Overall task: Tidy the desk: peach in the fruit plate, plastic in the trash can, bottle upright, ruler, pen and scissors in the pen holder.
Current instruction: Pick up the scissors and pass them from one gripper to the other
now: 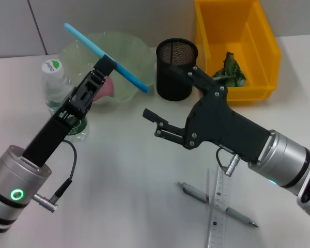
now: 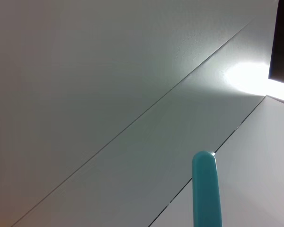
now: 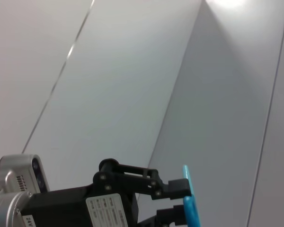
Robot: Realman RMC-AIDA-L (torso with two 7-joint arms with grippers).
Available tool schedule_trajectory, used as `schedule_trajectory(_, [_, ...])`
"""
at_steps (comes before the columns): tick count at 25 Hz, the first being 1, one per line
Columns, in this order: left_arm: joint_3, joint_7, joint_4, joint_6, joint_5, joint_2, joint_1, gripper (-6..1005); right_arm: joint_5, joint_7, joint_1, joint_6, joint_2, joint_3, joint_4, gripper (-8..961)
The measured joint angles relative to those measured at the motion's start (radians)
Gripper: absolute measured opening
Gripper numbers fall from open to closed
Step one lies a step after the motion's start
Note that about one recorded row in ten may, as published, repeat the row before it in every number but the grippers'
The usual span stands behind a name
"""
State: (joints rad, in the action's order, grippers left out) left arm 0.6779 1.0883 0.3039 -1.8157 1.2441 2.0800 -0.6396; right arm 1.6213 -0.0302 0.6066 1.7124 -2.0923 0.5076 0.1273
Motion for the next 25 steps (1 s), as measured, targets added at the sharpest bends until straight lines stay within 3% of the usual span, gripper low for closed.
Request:
schedule_trajectory(5, [-0.006, 0.0, 0.008, -0.001, 0.007, 0.0, -0.002, 239, 0.0, 0.089, 0.021, -0.003, 0.0, 0.0, 0.034, 817])
schedule_trajectory(10, [-0.106, -0.003, 0.017, 0.006, 0.11, 0.0, 0.008, 240, -0.001, 0.128, 0.036, -0.008, 0.0, -0.007, 0.052, 817])
schedule_trajectory(25, [-0.145, 0.001, 0.019, 0.017, 0.141, 0.0, 0.014, 239, 0.003, 0.154, 0.061, -0.009, -0.001, -0.038, 0.065, 816])
